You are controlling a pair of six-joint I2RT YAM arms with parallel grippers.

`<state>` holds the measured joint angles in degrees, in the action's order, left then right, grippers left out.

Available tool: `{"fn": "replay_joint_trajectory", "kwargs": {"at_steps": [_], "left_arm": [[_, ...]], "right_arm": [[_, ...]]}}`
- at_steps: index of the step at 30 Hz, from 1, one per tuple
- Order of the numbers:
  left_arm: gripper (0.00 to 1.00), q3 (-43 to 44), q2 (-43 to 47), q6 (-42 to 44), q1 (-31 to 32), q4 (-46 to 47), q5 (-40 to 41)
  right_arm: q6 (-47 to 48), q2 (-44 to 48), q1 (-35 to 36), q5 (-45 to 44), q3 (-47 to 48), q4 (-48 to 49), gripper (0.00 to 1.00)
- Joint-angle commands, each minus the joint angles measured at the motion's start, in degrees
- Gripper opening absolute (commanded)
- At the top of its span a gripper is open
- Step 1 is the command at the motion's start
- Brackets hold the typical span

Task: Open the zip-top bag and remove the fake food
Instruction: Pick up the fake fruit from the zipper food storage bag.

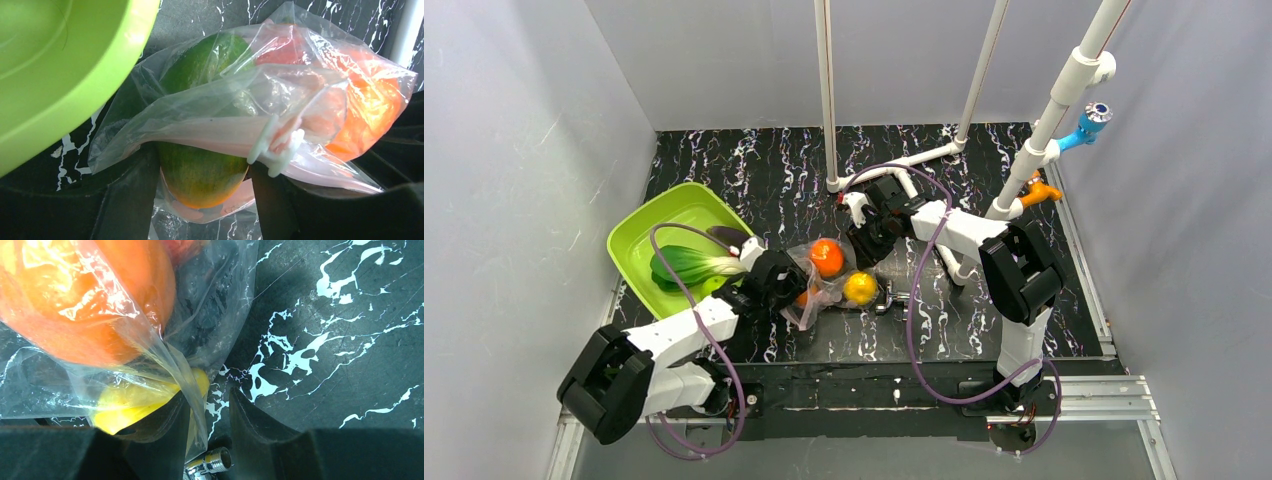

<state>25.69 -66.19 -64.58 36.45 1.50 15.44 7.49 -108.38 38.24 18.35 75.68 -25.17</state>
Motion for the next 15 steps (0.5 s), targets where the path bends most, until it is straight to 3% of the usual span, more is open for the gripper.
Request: {"fn": "replay_joint_trajectory", "kwargs": {"at_steps": [1, 5, 10, 15], "left_arm": [[0.22, 0.5, 3.6, 1.8, -0.4, -2.8, 1.6], [0.10, 2.1, 10.6, 4.4, -0.4, -8.5, -0.6], [0.06, 1.0, 17.5, 4.7, -0.6, -13.1, -3.5], [0.03, -2.0, 22.1, 5.1, -0.9, -11.0, -9.2]], "right_arm": [[1.3, -1.4, -0.1, -2.1, 1.3, -1.7, 0.40], [1.4, -1.7, -0.1, -2.2, 1.5, -2.0, 0.40], [1.6, -1.7, -0.1, -2.4, 1.5, -2.0, 0.40], [1.7, -1.7, -0.1, -2.8, 1.4, -2.0, 0.40]]}}
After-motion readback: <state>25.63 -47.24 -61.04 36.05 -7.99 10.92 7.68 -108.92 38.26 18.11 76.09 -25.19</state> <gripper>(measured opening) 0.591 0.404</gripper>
